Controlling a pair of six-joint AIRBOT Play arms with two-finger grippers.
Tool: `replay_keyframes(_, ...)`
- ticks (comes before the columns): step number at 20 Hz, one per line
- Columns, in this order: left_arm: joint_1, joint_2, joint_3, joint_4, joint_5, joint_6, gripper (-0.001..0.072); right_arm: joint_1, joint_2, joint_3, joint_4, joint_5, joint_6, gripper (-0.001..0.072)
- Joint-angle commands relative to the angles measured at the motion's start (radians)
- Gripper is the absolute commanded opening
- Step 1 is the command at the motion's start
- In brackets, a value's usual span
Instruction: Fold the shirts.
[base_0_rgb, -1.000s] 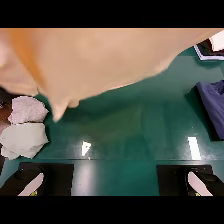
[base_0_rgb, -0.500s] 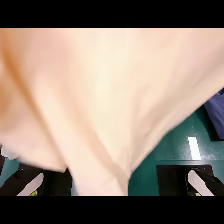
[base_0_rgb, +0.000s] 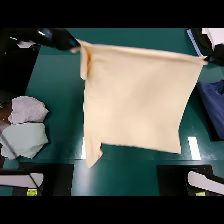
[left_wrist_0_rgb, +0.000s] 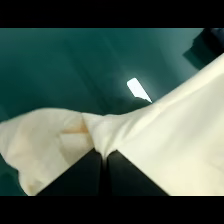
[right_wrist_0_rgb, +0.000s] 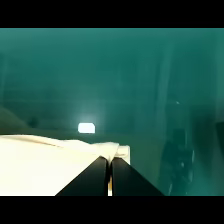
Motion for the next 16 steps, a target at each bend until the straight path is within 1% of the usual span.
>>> replay_keyframes(1, -0.033, -0.165, -0.006, 0.003, 0.06, 0.01, 0.0024, -0.001, -0.137, -0.006, -0.053, -0.079, 0.011, 0.0011)
replay_keyframes(4, -0.033, -0.185, -0.006, 0.043, 0.116, 0.021, 0.0024, 0.0, -0.202, 0.042, -0.053, -0.068, 0.011, 0.0011)
replay_keyframes(8, -0.033, -0.185, -0.006, 0.083, 0.086, 0.022, 0.0024, 0.015, -0.208, 0.053, -0.054, -0.096, 0.01, 0.0011)
replay_keyframes(13, -0.033, -0.184, -0.006, 0.102, 0.06, 0.02, 0.0024, 0.015, -0.208, 0.053, -0.051, -0.056, 0.01, 0.0011)
replay_keyframes(14, -0.033, -0.183, -0.005, 0.102, 0.047, 0.016, 0.0024, 0.015, -0.203, 0.053, -0.052, -0.041, 0.009, 0.0011)
replay_keyframes(16, -0.031, -0.163, -0.003, 0.13, 0.041, -0.027, 0.0023, 0.015, -0.169, 0.053, -0.053, -0.051, 0.008, 0.0011)
